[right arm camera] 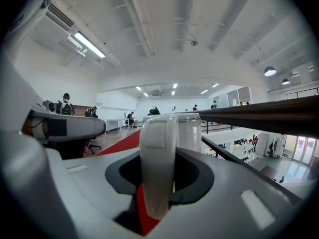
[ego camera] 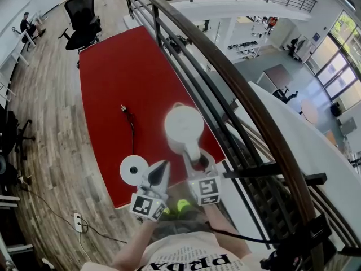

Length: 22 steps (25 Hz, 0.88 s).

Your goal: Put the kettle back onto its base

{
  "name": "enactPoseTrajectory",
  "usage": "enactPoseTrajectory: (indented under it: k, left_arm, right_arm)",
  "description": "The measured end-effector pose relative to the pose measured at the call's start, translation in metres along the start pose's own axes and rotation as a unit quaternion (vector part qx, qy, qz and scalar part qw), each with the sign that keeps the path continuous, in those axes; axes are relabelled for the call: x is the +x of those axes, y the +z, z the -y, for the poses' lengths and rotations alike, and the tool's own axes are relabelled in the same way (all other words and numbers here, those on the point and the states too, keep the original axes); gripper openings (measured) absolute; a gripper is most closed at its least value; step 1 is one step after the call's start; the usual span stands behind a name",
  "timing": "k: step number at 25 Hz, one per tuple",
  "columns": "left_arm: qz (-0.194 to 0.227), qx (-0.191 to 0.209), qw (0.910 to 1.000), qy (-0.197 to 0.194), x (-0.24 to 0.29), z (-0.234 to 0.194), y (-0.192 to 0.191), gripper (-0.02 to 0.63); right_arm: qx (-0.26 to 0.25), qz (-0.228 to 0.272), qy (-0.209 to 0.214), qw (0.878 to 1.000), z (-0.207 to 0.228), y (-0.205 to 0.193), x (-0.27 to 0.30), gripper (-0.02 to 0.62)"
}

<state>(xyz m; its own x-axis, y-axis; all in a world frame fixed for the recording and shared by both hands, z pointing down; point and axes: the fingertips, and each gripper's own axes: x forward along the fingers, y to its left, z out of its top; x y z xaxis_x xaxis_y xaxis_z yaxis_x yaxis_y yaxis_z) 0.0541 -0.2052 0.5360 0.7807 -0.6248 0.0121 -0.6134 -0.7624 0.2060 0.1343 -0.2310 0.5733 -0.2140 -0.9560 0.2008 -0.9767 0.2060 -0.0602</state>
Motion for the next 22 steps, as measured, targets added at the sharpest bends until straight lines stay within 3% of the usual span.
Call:
enactPoseTrajectory:
  k: [9,14,22]
  left_arm:
    - [0.002,0.007,0.9999,0.009,-0.008,-0.005,-0.003,-0.008]
    - [0.009,0.009,0.9999,0.009,-0.01,0.001,0.018,-0.009]
    - [0.031,0.014,0.9994,0.006,-0.002,0.016,0.079,-0.009]
  right_arm:
    - [0.036,0.023,0.015,0.999,0.013,0.015,-0.005,0.121]
    - [0.024,0.011,0.029,0.999,0.01,0.033,-0.015,0.121]
    - [-0.003,0.033,0.042,0.999,0.012,0.102,-0.03,0.121]
